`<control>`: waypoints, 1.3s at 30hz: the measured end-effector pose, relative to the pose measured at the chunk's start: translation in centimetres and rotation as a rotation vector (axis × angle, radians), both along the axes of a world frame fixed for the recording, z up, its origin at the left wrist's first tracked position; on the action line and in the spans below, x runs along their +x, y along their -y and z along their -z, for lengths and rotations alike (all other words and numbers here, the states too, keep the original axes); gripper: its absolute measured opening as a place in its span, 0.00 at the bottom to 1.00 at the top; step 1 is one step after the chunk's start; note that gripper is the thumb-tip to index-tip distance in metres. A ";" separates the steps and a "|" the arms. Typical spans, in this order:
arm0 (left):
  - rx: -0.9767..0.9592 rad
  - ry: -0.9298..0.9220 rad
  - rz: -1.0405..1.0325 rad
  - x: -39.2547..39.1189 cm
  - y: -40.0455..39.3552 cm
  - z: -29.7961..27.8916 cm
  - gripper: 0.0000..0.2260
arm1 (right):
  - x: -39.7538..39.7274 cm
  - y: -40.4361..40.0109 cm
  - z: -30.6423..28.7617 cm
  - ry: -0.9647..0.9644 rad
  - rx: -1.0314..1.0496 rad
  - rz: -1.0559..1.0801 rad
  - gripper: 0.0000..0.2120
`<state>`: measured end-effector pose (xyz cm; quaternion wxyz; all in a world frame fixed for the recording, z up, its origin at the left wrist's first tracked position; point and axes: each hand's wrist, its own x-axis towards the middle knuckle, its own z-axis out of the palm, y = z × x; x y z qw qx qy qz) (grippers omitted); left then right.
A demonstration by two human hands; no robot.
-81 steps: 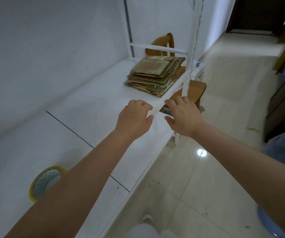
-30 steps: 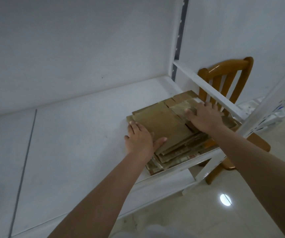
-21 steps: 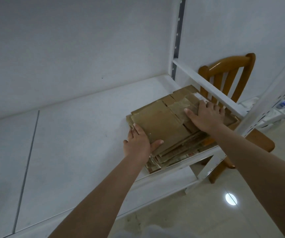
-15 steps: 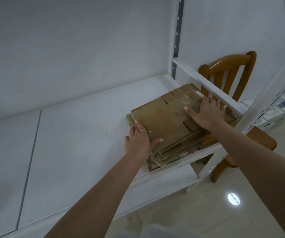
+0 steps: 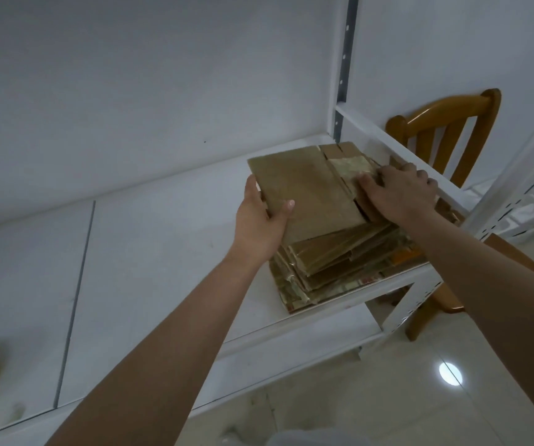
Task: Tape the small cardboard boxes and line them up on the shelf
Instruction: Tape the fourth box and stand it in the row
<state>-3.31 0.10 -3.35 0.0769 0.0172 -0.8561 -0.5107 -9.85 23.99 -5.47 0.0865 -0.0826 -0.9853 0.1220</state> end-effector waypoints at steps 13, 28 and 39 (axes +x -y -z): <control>0.147 -0.026 -0.242 2.0 8.9 0.5 0.16 | 1.3 9.6 -0.6 -0.126 -0.359 -0.249 0.25; 0.101 -0.197 -0.371 13.9 36.3 0.2 0.10 | 10.1 38.5 -1.9 -0.231 -0.516 -0.426 0.22; 0.193 -0.139 -0.501 20.1 54.2 0.2 0.08 | 15.8 58.8 -2.0 -0.138 -0.851 -0.440 0.22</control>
